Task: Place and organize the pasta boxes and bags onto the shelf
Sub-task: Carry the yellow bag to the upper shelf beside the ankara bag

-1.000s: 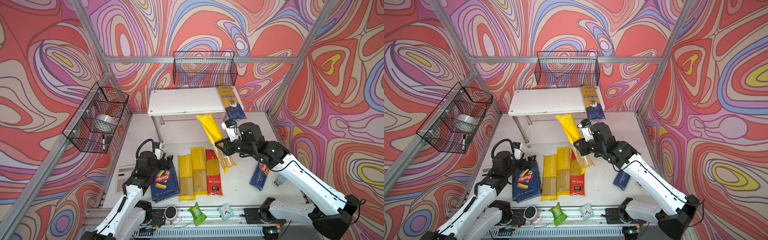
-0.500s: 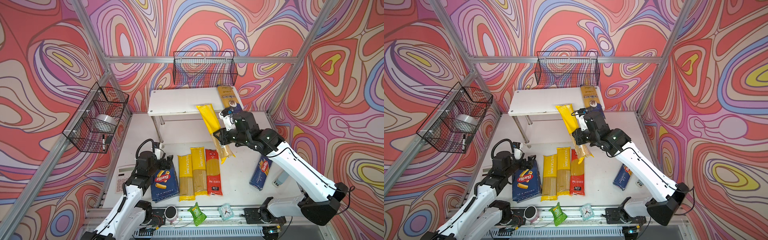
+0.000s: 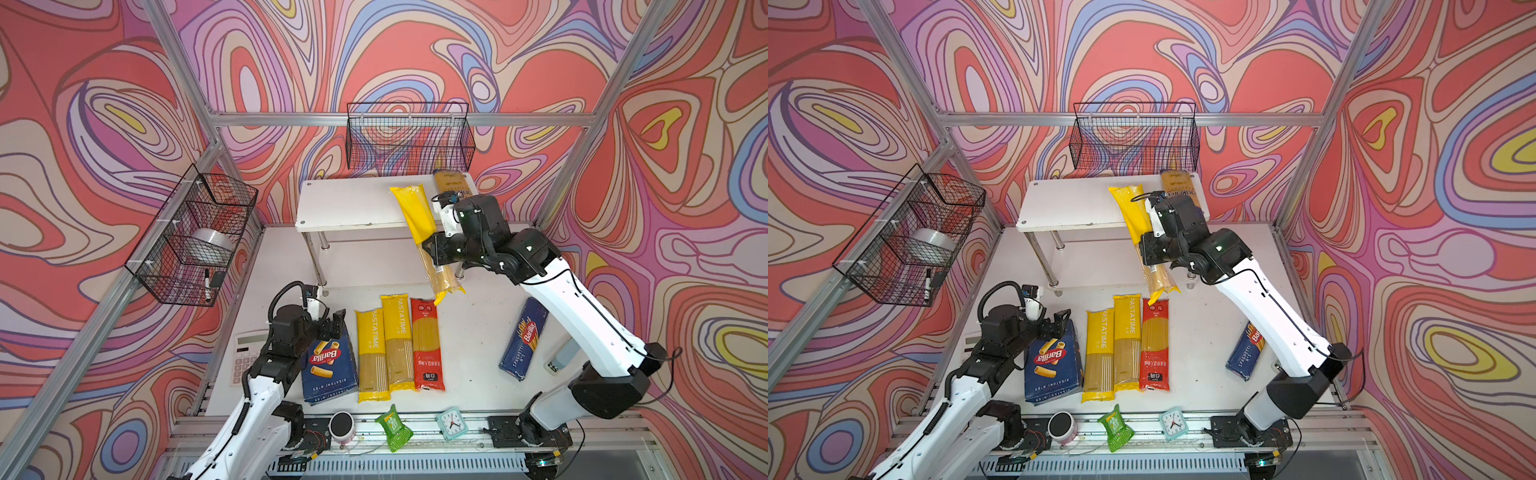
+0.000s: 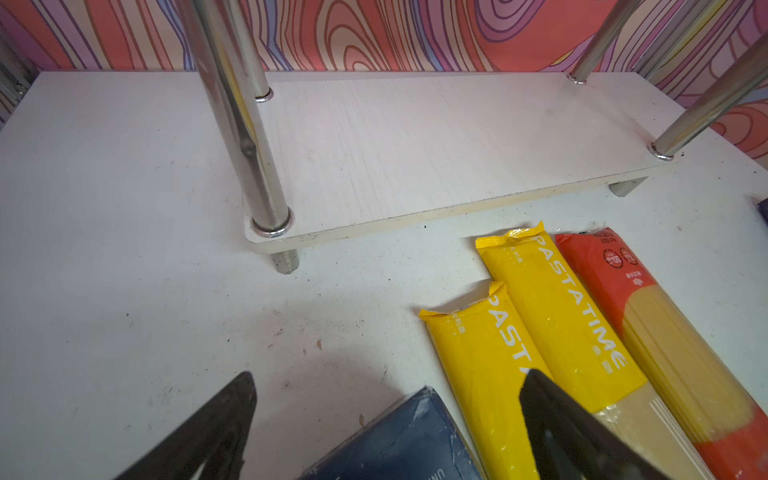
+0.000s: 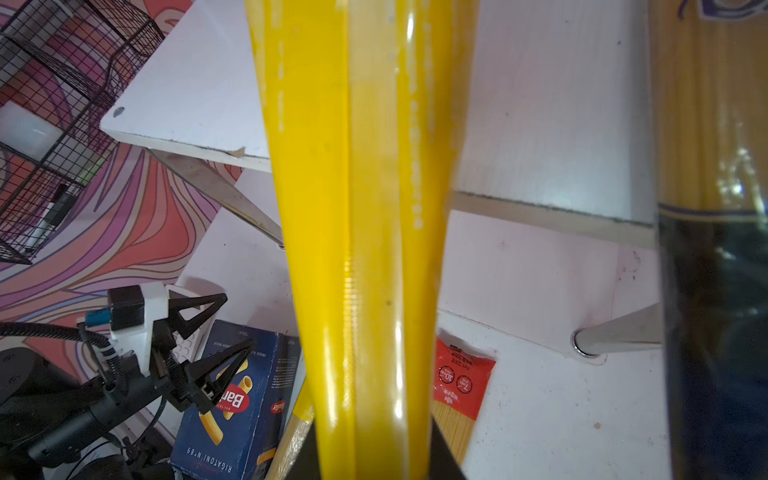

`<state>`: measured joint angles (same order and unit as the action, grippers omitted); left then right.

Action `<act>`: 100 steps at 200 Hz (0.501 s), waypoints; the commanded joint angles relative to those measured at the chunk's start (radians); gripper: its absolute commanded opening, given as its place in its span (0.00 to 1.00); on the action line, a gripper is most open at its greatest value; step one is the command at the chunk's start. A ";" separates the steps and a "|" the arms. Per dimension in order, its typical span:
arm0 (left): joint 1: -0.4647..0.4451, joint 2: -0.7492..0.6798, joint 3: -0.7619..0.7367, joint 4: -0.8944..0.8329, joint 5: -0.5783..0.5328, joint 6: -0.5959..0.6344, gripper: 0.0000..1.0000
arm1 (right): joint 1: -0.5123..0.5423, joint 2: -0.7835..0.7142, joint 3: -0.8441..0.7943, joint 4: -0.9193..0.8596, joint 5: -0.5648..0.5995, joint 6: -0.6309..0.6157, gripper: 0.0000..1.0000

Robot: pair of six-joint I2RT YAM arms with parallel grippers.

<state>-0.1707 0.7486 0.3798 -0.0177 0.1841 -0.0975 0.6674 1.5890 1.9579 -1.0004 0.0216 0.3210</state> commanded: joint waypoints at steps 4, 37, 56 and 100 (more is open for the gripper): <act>-0.004 -0.011 -0.015 0.018 0.009 0.014 1.00 | 0.001 0.033 0.143 0.045 0.040 -0.042 0.00; -0.004 -0.007 -0.013 0.018 0.010 0.014 1.00 | 0.000 0.085 0.234 0.034 0.071 -0.081 0.00; -0.004 -0.012 -0.015 0.018 0.011 0.016 1.00 | -0.008 0.118 0.288 0.017 0.083 -0.098 0.00; -0.004 -0.026 -0.023 0.018 0.002 0.011 1.00 | -0.042 0.177 0.401 0.013 0.080 -0.123 0.00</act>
<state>-0.1707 0.7349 0.3733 -0.0174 0.1837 -0.0975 0.6472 1.7615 2.2620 -1.0874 0.0765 0.2310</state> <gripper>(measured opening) 0.999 0.218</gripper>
